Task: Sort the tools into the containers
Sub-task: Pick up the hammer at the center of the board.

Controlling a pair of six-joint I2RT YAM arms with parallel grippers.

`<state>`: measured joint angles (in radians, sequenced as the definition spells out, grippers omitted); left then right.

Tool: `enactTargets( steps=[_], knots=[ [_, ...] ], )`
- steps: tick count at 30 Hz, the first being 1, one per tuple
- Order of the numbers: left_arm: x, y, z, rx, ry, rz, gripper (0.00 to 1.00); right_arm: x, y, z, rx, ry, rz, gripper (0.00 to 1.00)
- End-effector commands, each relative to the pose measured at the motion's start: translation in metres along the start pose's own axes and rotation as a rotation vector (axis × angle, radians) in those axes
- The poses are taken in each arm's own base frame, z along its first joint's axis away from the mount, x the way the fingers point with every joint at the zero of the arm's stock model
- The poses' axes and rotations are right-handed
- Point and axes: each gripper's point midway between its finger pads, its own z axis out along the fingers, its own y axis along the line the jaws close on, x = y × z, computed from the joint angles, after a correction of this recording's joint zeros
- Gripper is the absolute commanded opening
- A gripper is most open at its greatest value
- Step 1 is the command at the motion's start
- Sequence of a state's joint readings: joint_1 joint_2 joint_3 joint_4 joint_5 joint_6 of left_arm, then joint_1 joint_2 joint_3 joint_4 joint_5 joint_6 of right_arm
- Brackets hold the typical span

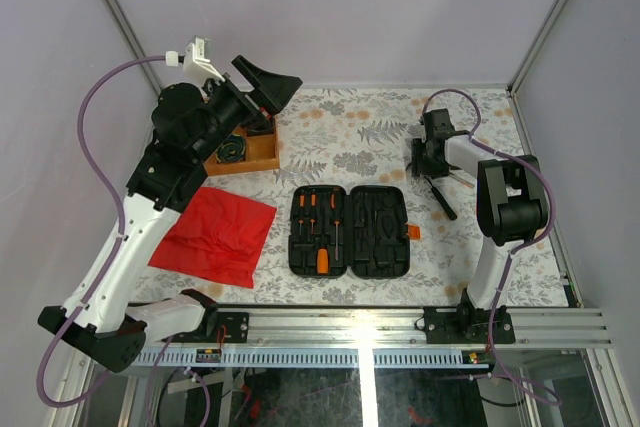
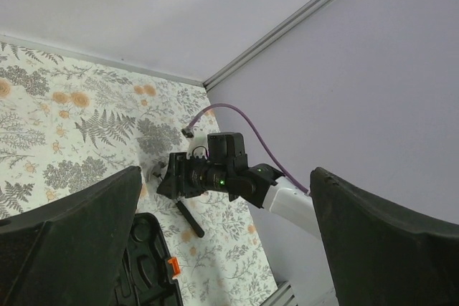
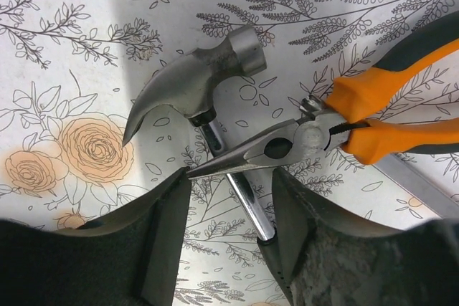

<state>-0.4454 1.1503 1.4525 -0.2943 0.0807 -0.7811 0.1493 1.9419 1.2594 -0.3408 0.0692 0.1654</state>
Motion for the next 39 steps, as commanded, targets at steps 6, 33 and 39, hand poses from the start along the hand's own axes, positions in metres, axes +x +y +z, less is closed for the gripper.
enactTargets(
  steps=[6, 33, 39],
  knots=[
    [-0.012, -0.017, -0.006, 0.079, -0.069, -0.002, 1.00, 0.014, 0.024, 0.002, -0.154, 0.053, -0.039, 0.43],
    [0.018, -0.065, -0.005, 0.182, -0.001, -0.033, 1.00, -0.028, 0.048, -0.022, -0.218, -0.108, -0.071, 0.00],
    [0.021, -0.077, -0.010, 0.203, 0.000, -0.050, 1.00, -0.042, 0.045, -0.058, -0.219, -0.216, -0.064, 0.00]
  ],
)
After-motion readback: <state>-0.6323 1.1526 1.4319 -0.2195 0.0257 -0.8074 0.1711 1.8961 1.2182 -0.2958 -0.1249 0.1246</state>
